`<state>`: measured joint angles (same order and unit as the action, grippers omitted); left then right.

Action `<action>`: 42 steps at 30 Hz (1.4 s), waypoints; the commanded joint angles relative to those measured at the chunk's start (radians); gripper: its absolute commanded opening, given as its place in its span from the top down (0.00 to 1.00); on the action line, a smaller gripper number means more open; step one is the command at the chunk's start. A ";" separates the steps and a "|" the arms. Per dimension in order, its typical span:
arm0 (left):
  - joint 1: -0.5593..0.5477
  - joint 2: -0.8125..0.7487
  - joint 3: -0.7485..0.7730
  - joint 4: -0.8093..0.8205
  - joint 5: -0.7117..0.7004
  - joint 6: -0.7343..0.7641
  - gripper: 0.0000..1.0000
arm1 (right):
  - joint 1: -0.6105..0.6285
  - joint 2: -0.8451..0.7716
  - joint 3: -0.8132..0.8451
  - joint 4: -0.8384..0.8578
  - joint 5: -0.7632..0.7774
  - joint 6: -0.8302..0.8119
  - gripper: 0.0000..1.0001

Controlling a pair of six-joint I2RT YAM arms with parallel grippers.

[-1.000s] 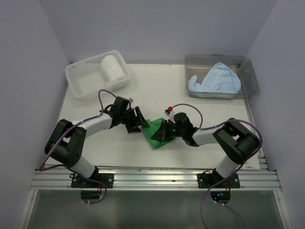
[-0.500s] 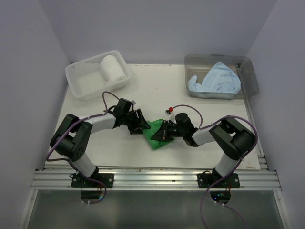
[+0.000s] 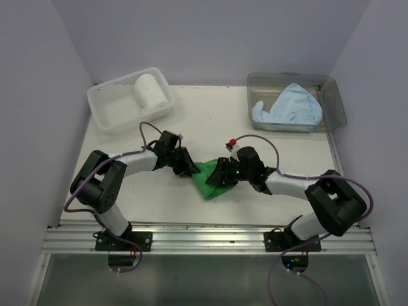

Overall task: Roll the towels
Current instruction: Roll the towel

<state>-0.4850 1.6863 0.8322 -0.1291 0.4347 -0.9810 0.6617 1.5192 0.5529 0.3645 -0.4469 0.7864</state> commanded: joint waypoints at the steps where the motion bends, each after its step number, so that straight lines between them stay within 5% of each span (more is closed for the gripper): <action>1: -0.006 -0.017 0.027 -0.044 -0.037 0.025 0.89 | -0.004 -0.143 0.068 -0.335 0.207 -0.165 0.43; 8: -0.006 -0.025 0.024 -0.056 -0.040 0.033 0.90 | -0.048 -0.205 0.125 -0.530 0.358 -0.216 0.47; 18: -0.006 -0.034 0.022 -0.070 -0.050 0.036 0.91 | -0.045 -0.122 0.101 -0.547 0.369 -0.208 0.53; 21: -0.004 -0.042 0.022 -0.075 -0.054 0.038 0.91 | -0.043 -0.113 0.085 -0.526 0.349 -0.202 0.60; 29: -0.006 -0.112 -0.040 -0.118 -0.059 0.047 0.92 | -0.042 -0.030 0.120 -0.490 0.349 -0.252 1.00; 42: -0.007 -0.086 -0.019 -0.162 -0.076 0.059 0.92 | -0.042 0.093 0.285 -0.564 0.444 -0.397 0.99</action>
<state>-0.4858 1.5848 0.7876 -0.2520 0.3748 -0.9508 0.6220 1.6150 0.8112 -0.1459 -0.0948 0.4606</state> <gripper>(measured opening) 0.274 0.023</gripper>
